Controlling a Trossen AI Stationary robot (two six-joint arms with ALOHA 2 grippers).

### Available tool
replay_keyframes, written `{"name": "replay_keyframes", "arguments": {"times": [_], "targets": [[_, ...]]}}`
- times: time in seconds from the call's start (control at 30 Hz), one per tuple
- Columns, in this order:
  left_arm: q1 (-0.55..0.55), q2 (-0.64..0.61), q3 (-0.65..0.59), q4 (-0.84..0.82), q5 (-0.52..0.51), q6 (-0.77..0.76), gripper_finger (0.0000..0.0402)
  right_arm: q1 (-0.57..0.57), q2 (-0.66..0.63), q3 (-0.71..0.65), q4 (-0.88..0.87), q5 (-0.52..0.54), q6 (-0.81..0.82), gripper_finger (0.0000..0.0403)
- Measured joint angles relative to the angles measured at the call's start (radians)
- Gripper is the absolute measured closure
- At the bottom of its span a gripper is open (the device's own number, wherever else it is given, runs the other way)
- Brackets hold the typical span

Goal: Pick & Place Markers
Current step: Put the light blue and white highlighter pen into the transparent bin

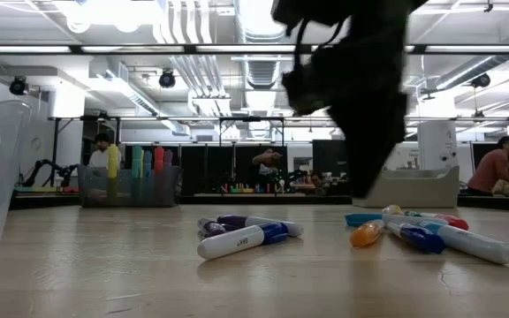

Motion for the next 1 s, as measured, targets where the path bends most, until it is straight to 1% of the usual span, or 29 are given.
{"name": "replay_keyframes", "arguments": {"times": [0.1,0.17,0.37,0.5,0.6,0.77,1.0], "targets": [[0.0,0.0,0.0,-0.002,0.0,0.0,0.0232,0.037,0.0,-0.004,-0.037,0.002,0.029,0.0323],[0.0,0.0,0.0,-0.001,0.0,0.0,0.0232,0.046,0.0,-0.007,-0.045,0.009,0.051,0.0313],[0.0,0.0,0.0,-0.001,0.0,0.0,0.0232,0.048,0.0,-0.018,-0.043,0.106,0.057,0.0268],[0.0,0.0,0.0,-0.001,0.0,0.0,0.0232,0.045,0.0,-0.031,-0.025,0.108,0.055,0.0242],[0.0,0.0,0.0,-0.001,0.0,0.0,0.0232,0.045,0.0,-0.04,-0.008,0.109,0.058,0.0233],[0.0,0.0,0.0,-0.001,0.0,0.0,0.0232,0.045,0.0,-0.071,-0.005,0.109,0.07,0.0241],[0.0,0.0,0.0,-0.003,0.0,0.0,0.0232,0.045,-0.001,-0.123,0.054,0.103,0.087,0.0274]]}}
